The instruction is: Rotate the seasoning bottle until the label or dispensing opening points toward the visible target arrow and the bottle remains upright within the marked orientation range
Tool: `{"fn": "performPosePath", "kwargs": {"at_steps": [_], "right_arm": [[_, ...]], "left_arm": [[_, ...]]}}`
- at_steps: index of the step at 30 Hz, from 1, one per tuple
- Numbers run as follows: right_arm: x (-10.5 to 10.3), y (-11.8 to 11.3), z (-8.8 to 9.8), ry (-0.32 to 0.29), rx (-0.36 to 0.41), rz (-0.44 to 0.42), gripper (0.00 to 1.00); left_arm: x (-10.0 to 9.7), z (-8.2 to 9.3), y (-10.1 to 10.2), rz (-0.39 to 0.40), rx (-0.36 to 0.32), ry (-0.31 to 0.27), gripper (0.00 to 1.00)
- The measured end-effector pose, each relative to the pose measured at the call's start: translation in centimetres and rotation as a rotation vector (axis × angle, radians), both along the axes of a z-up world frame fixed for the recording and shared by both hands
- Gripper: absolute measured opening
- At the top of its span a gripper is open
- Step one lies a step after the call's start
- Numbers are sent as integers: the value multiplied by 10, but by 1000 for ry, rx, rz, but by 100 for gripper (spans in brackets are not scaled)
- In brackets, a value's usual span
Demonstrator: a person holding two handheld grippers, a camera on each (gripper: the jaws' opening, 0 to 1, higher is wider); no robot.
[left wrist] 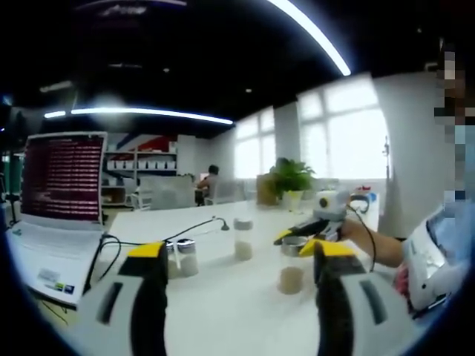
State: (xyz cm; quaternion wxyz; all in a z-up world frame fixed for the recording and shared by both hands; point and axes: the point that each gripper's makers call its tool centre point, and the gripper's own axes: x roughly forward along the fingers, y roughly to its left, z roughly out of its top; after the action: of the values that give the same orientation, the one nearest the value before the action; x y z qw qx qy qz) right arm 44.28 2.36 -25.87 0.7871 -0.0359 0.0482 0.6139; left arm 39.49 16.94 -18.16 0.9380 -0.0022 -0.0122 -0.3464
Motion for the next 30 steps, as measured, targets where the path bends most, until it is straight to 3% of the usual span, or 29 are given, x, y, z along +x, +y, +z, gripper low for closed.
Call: {"fn": "performPosePath", "kwargs": {"at_steps": [30], "right_arm": [[4, 5, 0, -4, -4, -209, 41]], "left_arm": [[3, -2, -2, -3, -7, 10, 85]]}}
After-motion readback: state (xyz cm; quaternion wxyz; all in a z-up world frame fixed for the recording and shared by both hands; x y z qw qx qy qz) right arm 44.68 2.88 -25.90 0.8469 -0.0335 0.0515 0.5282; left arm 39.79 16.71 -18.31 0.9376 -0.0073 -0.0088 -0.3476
